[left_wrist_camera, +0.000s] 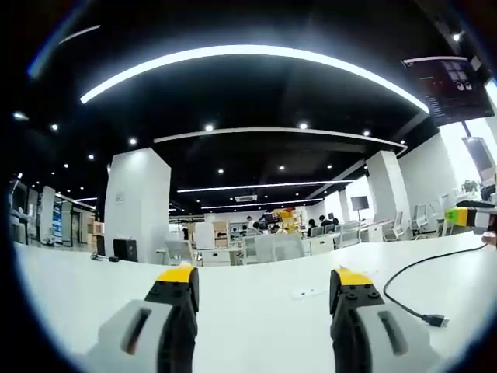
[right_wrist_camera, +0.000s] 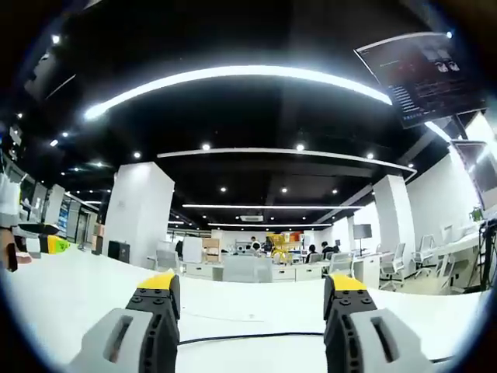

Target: Find the data cable on the table. Grasp the USB connector end of the cable and insert it into the USB port on the table

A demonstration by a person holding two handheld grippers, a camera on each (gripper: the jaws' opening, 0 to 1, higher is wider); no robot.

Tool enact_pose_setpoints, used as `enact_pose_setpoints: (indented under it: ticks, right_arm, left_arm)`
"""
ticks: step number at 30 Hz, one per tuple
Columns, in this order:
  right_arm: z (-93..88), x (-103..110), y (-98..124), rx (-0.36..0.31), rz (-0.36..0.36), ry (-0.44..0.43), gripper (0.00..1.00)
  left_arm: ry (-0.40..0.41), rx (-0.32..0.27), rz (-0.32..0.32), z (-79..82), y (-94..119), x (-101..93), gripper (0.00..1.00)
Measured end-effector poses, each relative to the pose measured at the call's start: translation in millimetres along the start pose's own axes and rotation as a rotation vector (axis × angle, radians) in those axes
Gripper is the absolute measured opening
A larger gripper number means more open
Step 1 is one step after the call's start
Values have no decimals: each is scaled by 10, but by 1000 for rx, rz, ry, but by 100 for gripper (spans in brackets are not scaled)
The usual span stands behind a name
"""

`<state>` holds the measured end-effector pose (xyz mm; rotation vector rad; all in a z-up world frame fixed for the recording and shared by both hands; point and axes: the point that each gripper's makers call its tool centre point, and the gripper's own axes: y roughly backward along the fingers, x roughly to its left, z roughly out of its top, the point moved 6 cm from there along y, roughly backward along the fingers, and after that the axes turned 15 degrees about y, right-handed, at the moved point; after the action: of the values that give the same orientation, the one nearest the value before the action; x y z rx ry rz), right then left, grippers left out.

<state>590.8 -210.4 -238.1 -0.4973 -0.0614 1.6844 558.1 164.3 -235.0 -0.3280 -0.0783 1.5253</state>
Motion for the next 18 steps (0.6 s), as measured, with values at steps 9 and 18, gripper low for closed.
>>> enact_pose_setpoints:
  ticks: [9, 18]
  right_arm:
    - [-11, 13, 0, 4, 6, 0, 76]
    - [-28, 1, -3, 9, 5, -11, 76]
  left_arm:
    - [-15, 23, -6, -40, -1, -14, 69]
    - [-27, 30, -1, -42, -1, -14, 69]
